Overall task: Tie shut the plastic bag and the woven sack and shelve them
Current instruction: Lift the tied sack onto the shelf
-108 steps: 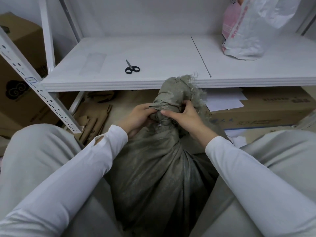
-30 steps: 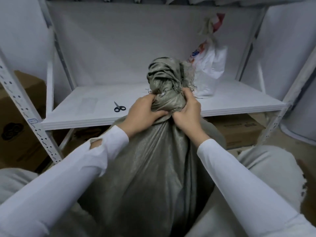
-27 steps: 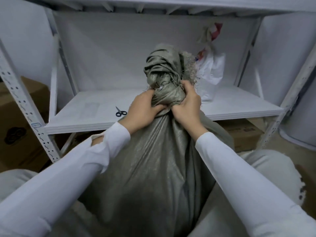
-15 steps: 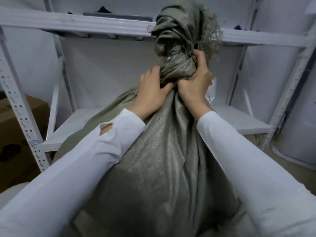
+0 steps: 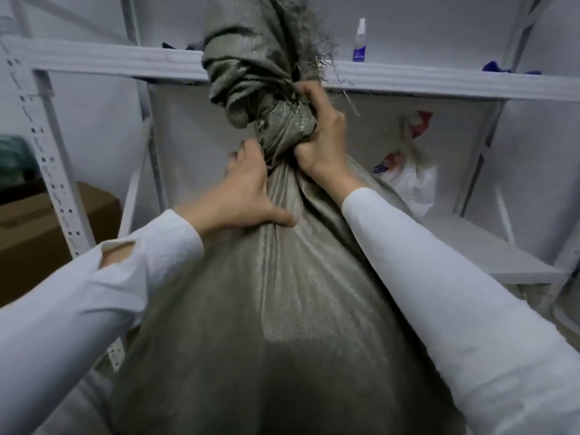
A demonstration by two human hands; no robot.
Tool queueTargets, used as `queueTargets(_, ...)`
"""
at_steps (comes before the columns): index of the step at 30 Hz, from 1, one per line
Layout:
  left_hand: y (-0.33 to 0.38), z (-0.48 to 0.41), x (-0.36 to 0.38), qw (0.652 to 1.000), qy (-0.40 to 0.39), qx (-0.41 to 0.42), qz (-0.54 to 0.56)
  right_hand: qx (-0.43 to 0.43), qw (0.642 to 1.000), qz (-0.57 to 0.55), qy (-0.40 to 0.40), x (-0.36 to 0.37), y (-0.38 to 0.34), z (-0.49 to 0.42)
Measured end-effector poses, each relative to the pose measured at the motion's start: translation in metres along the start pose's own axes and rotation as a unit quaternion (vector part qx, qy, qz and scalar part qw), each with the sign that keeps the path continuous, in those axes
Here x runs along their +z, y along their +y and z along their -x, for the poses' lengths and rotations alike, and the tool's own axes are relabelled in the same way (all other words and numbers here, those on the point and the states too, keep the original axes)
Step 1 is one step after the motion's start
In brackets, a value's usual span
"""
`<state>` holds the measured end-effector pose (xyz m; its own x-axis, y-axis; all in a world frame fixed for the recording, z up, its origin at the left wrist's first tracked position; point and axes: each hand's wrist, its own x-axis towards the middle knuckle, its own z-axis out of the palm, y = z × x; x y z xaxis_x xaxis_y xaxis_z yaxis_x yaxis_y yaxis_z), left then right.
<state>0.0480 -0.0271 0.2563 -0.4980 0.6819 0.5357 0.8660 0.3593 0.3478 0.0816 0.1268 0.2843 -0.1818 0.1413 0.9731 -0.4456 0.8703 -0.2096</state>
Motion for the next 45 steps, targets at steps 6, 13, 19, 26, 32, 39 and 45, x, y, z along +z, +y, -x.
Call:
queueTargets(6, -0.014, -0.017, 0.011, 0.989, 0.141, -0.006, -0.047, -0.029, 0.999, -0.01, -0.023, 0.025, 0.012, -0.021)
queueTargets(13, -0.017, -0.027, -0.001, 0.999, -0.026, 0.023, 0.027, -0.017, 1.0, 0.005, -0.022, 0.017, 0.033, -0.026)
queueTargets(19, -0.02, -0.024, -0.002, 0.999, 0.04, 0.033, -0.012, -0.045, 0.997, -0.014, -0.054, 0.032, 0.021, -0.048)
queueTargets(26, -0.018, -0.038, -0.009, 0.985, 0.143, 0.031, -0.091, -0.077, 0.996, -0.03, -0.033, 0.042, 0.011, -0.074)
queueTargets(32, -0.029, -0.022, 0.039, 0.987, 0.041, 0.0, -0.156, -0.041, 0.989, 0.067, -0.125, 0.037, 0.061, -0.032)
queueTargets(39, -0.05, -0.014, 0.056, 0.992, -0.064, 0.053, -0.093, 0.055, 0.977, 0.162, -0.124, 0.03, 0.099, 0.0)
queueTargets(45, -0.049, 0.004, 0.064, 0.946, -0.128, 0.07, -0.289, 0.123, 0.961, 0.233, -0.082, 0.015, 0.117, 0.007)
